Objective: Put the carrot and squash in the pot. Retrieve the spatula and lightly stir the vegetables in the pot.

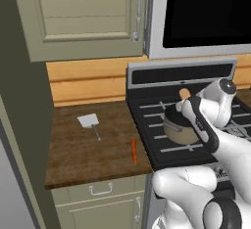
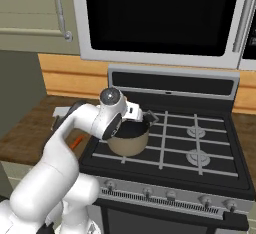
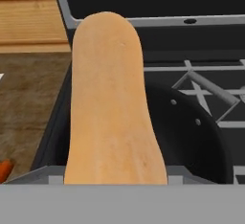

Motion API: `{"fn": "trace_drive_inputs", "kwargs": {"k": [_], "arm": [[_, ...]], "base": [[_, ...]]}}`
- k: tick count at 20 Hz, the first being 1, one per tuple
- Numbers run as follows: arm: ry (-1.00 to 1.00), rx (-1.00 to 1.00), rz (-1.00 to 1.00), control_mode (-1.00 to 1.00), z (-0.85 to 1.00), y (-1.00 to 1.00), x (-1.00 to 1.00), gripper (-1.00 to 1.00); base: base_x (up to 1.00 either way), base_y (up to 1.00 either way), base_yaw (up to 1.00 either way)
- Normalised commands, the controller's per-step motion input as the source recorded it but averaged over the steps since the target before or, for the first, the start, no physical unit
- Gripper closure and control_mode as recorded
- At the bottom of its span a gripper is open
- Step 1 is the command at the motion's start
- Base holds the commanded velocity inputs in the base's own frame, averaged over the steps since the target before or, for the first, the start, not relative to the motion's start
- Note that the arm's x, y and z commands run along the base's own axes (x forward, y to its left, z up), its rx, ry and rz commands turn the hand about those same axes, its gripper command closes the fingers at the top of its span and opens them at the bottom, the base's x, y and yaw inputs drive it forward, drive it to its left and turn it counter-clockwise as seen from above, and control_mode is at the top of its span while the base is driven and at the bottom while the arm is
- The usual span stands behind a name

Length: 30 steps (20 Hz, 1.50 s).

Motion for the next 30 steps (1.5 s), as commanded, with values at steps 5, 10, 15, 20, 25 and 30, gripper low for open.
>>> {"fn": "trace_drive_inputs", "kwargs": {"k": [5, 10, 15, 20, 25, 30], "arm": [[0.0, 0.0, 0.0, -1.0, -0.27, 0.0, 0.05, 1.0], [0.0, 0.0, 0.0, -1.0, -0.24, 0.0, 0.15, 1.0], [0.0, 0.0, 0.0, -1.0, -0.05, 0.0, 0.29, 1.0], [0.0, 0.0, 0.0, -1.0, -0.03, 0.0, 0.08, 1.0], [0.0, 0.0, 0.0, -1.0, -0.01, 0.0, -0.01, -1.0], [0.0, 0.0, 0.0, -1.0, 0.0, 0.0, -0.02, -1.0]], "base": [[0.0, 0.0, 0.0], [0.0, 0.0, 0.0], [0.0, 0.0, 0.0], [0.0, 0.0, 0.0], [0.0, 0.0, 0.0], [0.0, 0.0, 0.0]]}}
